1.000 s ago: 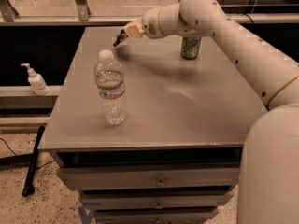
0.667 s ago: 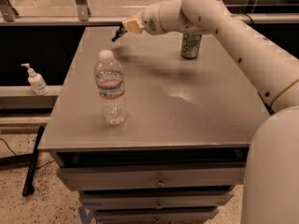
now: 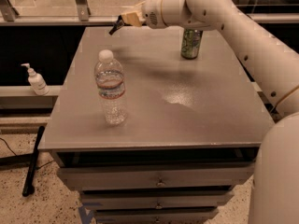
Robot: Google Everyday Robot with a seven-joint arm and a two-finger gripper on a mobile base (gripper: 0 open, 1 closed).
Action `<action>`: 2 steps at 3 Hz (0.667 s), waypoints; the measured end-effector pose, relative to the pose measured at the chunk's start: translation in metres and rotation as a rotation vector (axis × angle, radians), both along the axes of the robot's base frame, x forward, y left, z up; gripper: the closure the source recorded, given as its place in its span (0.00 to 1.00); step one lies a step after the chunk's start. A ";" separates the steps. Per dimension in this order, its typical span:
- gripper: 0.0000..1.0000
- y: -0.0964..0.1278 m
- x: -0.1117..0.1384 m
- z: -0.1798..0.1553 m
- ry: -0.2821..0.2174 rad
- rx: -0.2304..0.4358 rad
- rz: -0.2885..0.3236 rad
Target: Pick rxbar blueberry
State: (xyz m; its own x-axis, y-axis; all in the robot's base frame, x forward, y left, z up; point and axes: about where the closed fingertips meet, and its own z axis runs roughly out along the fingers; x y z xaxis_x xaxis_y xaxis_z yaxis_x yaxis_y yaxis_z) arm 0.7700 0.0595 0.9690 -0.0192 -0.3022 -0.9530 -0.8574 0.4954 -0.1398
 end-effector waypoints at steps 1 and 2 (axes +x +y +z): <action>1.00 0.005 -0.011 0.003 0.009 -0.011 0.037; 1.00 0.000 -0.061 0.044 0.085 -0.020 0.095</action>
Offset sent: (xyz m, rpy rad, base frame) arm -0.0738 0.0047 0.0427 -0.0599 0.1062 0.1210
